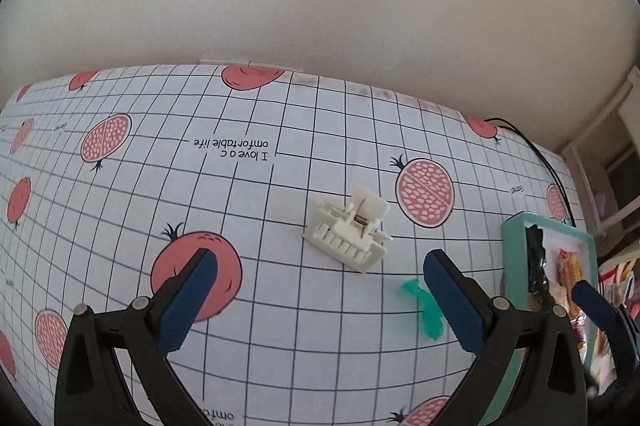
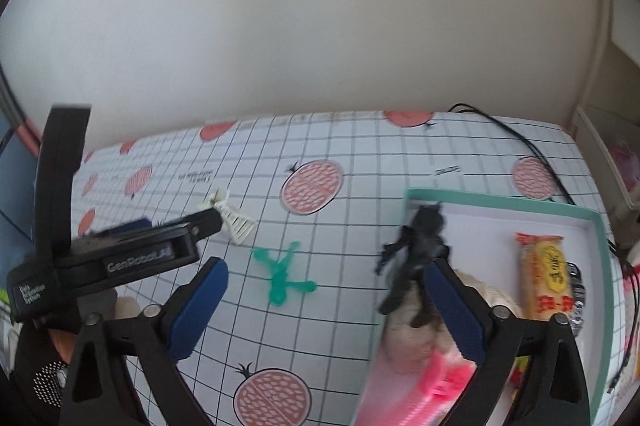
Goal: Organize objects
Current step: 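Move both grippers toward the white claw clip and green plastic toy, then grasp the white claw clip with the left gripper while the right gripper grasps the green toy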
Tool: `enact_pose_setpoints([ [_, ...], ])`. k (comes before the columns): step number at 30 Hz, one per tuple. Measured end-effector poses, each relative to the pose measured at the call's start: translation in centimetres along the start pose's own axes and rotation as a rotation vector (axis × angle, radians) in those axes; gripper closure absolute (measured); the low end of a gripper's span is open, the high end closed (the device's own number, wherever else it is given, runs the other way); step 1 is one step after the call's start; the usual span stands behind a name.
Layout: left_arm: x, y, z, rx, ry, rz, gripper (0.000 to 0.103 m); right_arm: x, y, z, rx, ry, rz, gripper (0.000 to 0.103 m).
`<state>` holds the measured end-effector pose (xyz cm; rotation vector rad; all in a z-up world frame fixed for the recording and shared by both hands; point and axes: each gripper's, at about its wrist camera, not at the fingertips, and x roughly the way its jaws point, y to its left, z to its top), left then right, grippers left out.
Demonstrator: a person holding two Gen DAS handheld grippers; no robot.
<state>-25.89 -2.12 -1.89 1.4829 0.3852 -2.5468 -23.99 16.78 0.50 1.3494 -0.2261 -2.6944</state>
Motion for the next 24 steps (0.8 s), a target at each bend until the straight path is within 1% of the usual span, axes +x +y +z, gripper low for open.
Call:
enact_pose_setpoints([
  [2,0.3,0.2,0.1,0.004,0.004,0.003,0.001,0.6,0.6,-0.1,-0.010,0.016,0.012,0.007],
  [5,0.9,0.3,0.3,0.013,0.009,-0.007,0.001,1.5,1.1,-0.3,-0.021,0.040,0.021,0.012],
  [11,1.8,-0.3,0.5,0.065,0.007,-0.019,0.002,3.5,1.8,-0.6,-0.042,0.090,0.034,0.021],
  [13,2.1,-0.5,0.7,0.077,0.011,-0.022,0.007,4.4,2.1,-0.6,-0.050,0.107,0.039,0.022],
  [15,2.4,-0.6,0.7,0.087,0.019,-0.024,0.016,5.0,2.4,-0.7,-0.054,0.125,0.043,0.026],
  [19,2.9,-0.6,0.7,0.097,0.028,-0.029,0.023,6.4,3.0,-0.7,-0.076,0.156,0.035,0.029],
  [21,3.0,-0.6,0.7,0.104,0.031,-0.034,0.030,6.7,3.3,-0.8,-0.091,0.162,0.026,0.034],
  [24,3.2,-0.8,0.6,0.114,0.039,-0.039,0.038,7.1,3.5,-1.0,-0.100,0.178,0.021,0.037],
])
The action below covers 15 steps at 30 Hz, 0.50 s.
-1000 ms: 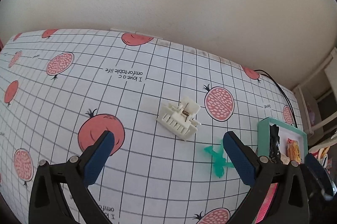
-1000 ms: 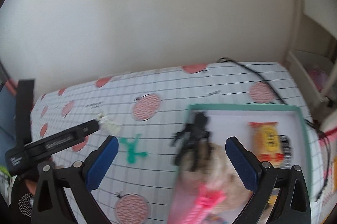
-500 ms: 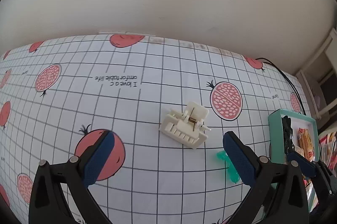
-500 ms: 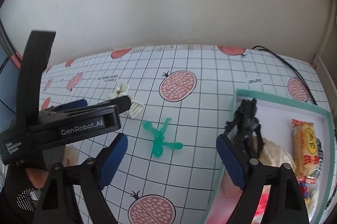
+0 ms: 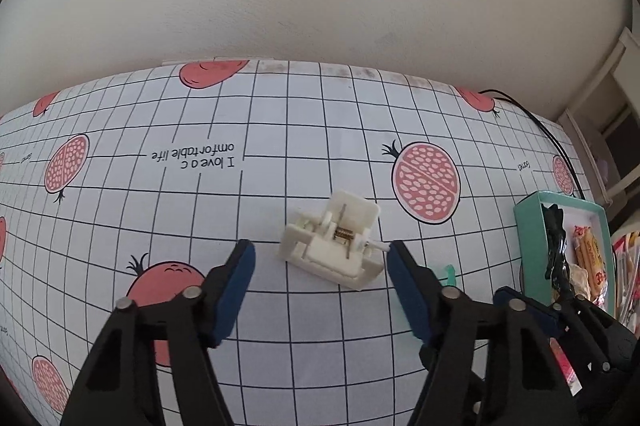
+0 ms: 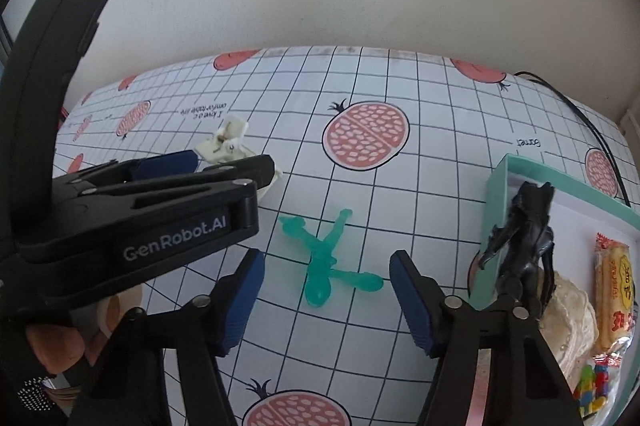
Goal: Organize objects
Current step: 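Grasp the white claw clip with the left gripper while the right gripper grasps the green toy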
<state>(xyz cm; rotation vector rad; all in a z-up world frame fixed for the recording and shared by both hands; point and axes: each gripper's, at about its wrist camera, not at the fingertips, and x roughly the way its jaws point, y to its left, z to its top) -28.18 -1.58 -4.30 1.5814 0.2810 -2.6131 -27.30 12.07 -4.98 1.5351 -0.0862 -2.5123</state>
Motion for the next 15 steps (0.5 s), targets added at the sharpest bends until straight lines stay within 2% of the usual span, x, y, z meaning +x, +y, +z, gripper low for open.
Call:
enact_pose_setpoints([
  [3,0.10,-0.30,-0.04,0.016,0.002,-0.004,0.046,0.37,0.03,-0.14,-0.006,0.019,0.001,0.046],
  [9,0.18,-0.55,-0.10,0.032,0.001,-0.002,0.046,0.58,-0.24,-0.47,-0.002,0.030,-0.024,0.061],
  [15,-0.15,-0.47,-0.21,0.027,0.000,0.005,0.046,0.28,-0.37,-0.66,0.003,0.026,-0.023,0.064],
])
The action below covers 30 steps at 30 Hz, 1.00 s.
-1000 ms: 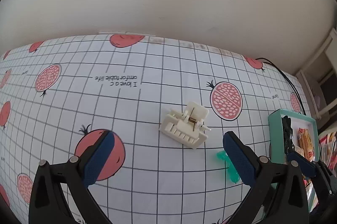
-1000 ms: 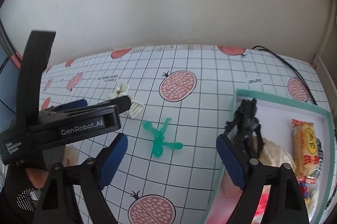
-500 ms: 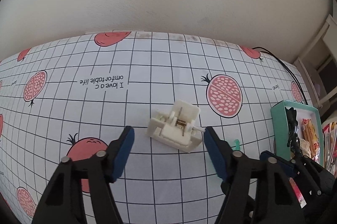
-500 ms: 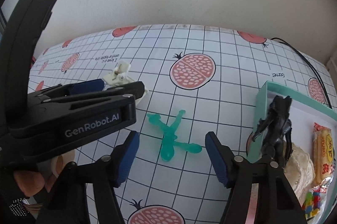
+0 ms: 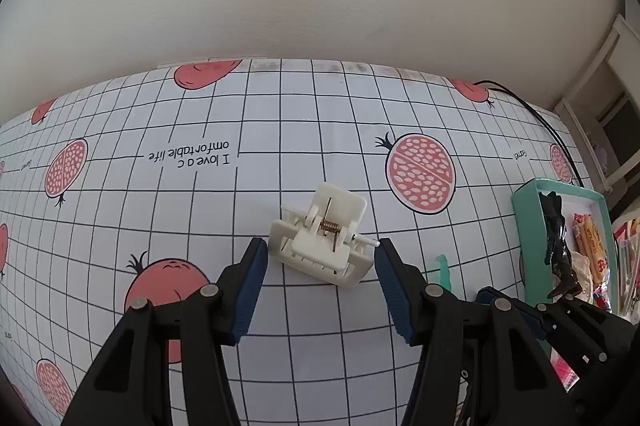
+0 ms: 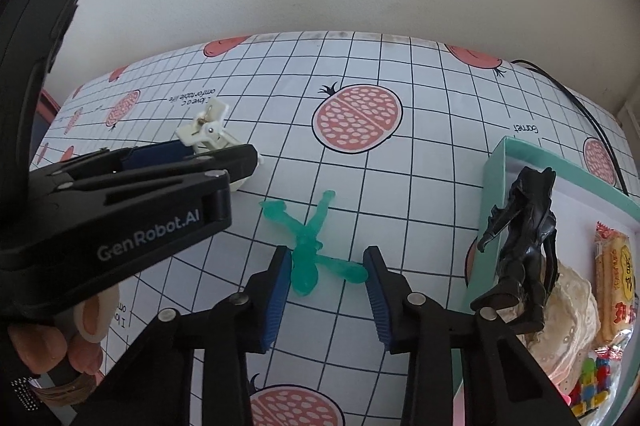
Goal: Organize objects
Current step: 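Grasp the white claw clip with the left gripper while the right gripper grasps the green toy, then carry the green toy with the right gripper while the left gripper carries the claw clip to the tray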
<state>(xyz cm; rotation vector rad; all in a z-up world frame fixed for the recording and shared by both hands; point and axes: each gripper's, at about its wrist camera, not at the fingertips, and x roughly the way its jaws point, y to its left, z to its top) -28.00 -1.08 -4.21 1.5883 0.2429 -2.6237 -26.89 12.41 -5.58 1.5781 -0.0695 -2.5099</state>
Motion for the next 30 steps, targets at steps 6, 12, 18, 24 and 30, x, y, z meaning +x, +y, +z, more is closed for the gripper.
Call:
enact_pose_setpoints([
  [6,-1.1,0.4,-0.1,-0.024,-0.008,0.005,0.046,-0.4,-0.5,0.1,0.030,0.001,0.024,0.070],
  [12,-2.9,1.0,-0.7,-0.062,-0.015,0.009,0.046,-1.6,-0.6,-0.3,0.044,0.003,0.044,0.073],
  [18,-4.4,1.2,-1.5,-0.091,-0.007,0.013,0.046,-3.1,-0.5,-0.9,0.049,0.002,0.059,0.074],
  [24,-6.1,1.0,-2.6,-0.117,-0.005,0.015,0.046,-5.1,-0.9,-1.2,0.065,-0.012,0.072,0.075],
  [30,-8.3,0.1,-3.1,-0.127,-0.018,0.011,0.046,-7.9,-1.4,-1.8,0.082,-0.038,0.076,0.075],
])
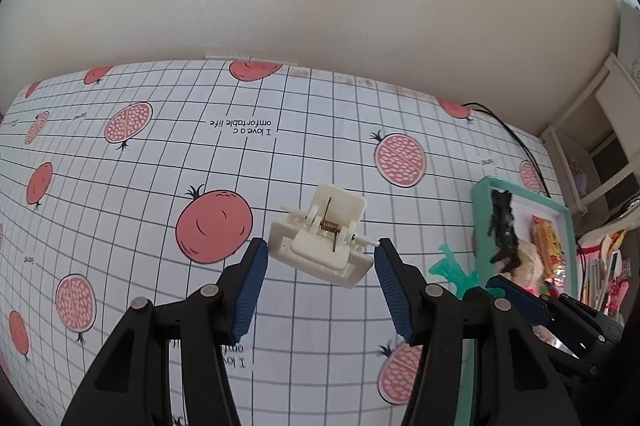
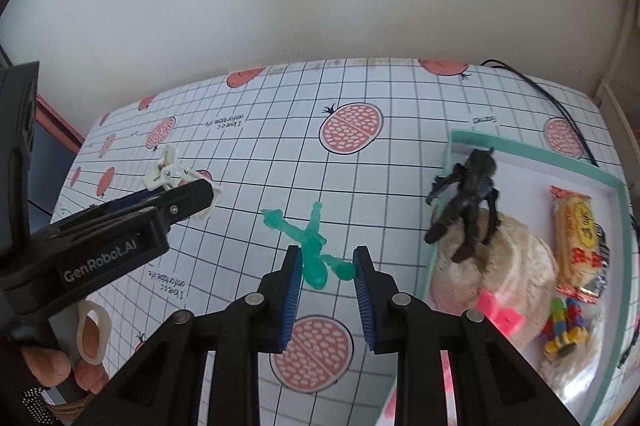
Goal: Organize objects
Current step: 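Carry the green toy with the right gripper while the left gripper carries the claw clip to the tray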
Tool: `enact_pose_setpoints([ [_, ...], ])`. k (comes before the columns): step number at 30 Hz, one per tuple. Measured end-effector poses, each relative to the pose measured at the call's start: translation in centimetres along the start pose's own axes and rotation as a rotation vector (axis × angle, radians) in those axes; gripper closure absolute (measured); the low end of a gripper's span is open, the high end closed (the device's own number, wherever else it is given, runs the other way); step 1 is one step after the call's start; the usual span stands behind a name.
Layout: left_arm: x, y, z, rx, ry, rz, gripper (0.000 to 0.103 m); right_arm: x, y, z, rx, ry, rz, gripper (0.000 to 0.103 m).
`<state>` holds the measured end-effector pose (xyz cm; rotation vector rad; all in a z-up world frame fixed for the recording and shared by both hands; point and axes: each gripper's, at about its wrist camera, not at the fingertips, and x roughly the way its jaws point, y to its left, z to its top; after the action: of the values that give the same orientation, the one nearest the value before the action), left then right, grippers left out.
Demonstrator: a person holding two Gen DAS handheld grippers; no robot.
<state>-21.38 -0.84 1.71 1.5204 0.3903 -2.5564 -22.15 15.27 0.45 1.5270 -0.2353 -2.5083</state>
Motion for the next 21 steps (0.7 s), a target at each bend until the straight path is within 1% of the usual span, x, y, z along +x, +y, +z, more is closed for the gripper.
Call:
enact_pose_setpoints([
  [3,-1.2,-0.6,-0.3,0.002,-0.006,0.002,0.046,-1.6,-0.8,-0.4,0.028,-0.011,-0.002,0.075],
  [7,-3.2,-1.2,-0.8,-0.001,-0.026,-0.017,0.046,-3.7,-1.9,-1.0,0.061,-0.034,-0.009,0.075],
  [12,-5.2,-2.4,-1.9,0.013,-0.046,-0.041,0.046,-6.4,-2.8,-1.9,0.064,-0.066,-0.054,0.075],
  [17,-6.4,-3.9,-3.2,0.029,-0.055,-0.059,0.046,-8.6,-4.2,-2.8,0.090,-0.088,-0.082,0.075],
  [21,-6.9,-5.4,-4.4,0.035,-0.045,-0.071,0.046,-10.0,-5.8,-4.0,0.126,-0.095,-0.103,0.075],
])
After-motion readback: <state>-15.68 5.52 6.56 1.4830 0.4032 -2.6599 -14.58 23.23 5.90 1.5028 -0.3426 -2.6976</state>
